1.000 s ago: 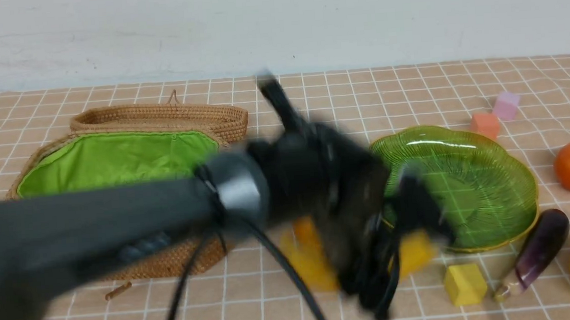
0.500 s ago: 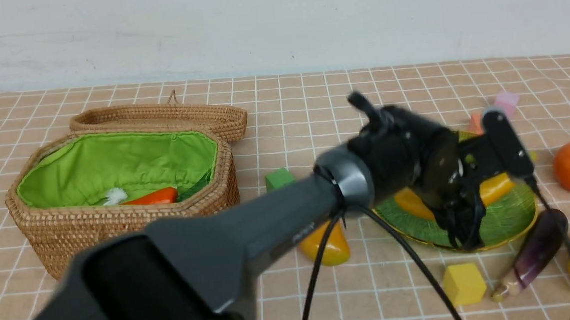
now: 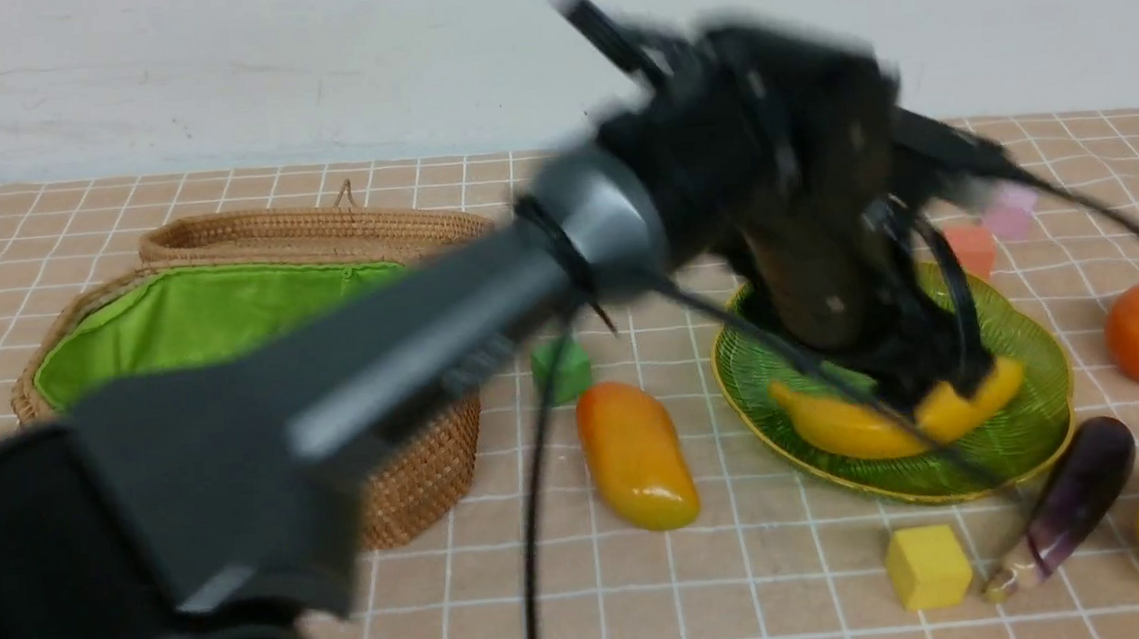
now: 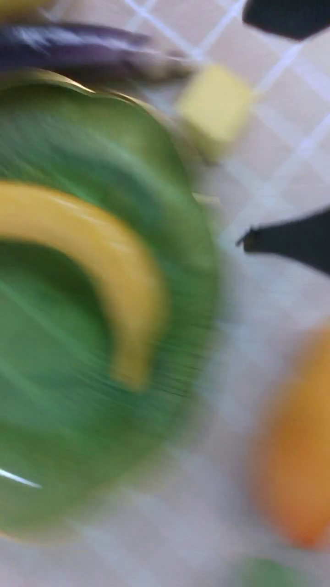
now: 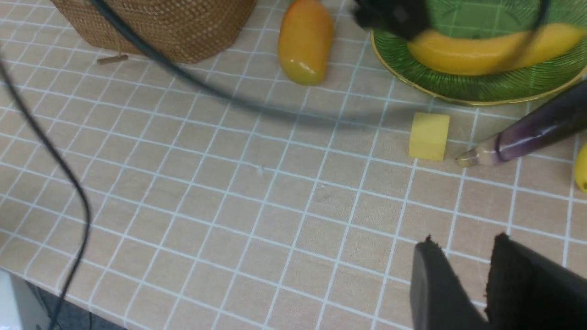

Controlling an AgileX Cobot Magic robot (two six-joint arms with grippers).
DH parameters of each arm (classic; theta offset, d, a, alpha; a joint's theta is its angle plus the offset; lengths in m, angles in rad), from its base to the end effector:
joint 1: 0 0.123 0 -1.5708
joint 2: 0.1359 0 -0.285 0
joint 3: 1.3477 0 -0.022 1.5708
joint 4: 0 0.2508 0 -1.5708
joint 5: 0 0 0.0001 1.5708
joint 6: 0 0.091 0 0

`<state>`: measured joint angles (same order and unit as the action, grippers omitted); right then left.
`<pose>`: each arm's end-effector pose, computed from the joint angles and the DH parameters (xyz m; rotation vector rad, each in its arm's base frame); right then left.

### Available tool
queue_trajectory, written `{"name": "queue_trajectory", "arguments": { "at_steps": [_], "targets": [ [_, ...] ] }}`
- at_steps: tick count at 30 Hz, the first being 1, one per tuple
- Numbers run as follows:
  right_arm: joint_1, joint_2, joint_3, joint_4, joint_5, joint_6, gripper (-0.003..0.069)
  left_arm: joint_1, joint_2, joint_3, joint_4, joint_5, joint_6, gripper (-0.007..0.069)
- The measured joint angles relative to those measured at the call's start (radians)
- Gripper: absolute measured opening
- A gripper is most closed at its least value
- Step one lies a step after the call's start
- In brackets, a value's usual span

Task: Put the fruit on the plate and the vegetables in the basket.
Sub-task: Grab the mango with your left arm and place it on the right plate

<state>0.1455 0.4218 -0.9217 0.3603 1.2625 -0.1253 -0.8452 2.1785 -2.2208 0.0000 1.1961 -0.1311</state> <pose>0.0180 0.0335 0.3787 -0.3612 2.1900 0.4547 0.3203 -0.3611 0.3072 0.9360 2.5090 -0.3235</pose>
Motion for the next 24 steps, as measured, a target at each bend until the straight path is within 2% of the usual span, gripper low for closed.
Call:
{"name": "queue_trajectory", "arguments": {
  "at_steps": [2,5,7,10,11,15,17,21,24],
  "targets": [
    [0.000,0.000,0.000,-0.001,0.000,0.000,0.0204,0.011,-0.011,0.010,0.038,0.030,-0.072,0.0413],
    [0.000,0.000,0.000,-0.001,0.000,-0.005,0.0207,0.036,0.000,0.050,0.074,0.039,-0.116,0.0385],
    [0.000,0.000,0.000,-0.001,0.000,-0.012,0.0209,0.050,0.013,0.073,0.078,0.041,-0.127,0.0395],
    [0.000,0.000,0.000,-0.001,0.000,-0.019,0.0211,0.094,0.055,0.103,0.084,0.043,-0.168,0.0463],
    [0.000,0.000,0.000,-0.001,0.000,-0.020,0.0211,0.118,0.080,0.108,0.088,0.043,-0.195,0.0514],
    [0.000,0.000,0.000,-0.001,0.000,-0.024,0.0210,0.154,0.131,0.108,0.111,0.041,-0.252,0.0626],
    [0.000,0.000,0.000,-0.001,0.000,-0.025,0.0210,0.156,0.155,0.108,0.132,0.039,-0.257,0.0650],
    [0.000,0.000,0.000,-0.001,0.000,-0.026,0.0210,0.156,0.200,0.108,0.161,0.035,-0.259,0.0652],
    [0.000,0.000,0.000,-0.001,0.000,-0.027,0.0209,0.156,0.217,0.104,0.164,0.026,-0.265,0.0571]
  ]
}}
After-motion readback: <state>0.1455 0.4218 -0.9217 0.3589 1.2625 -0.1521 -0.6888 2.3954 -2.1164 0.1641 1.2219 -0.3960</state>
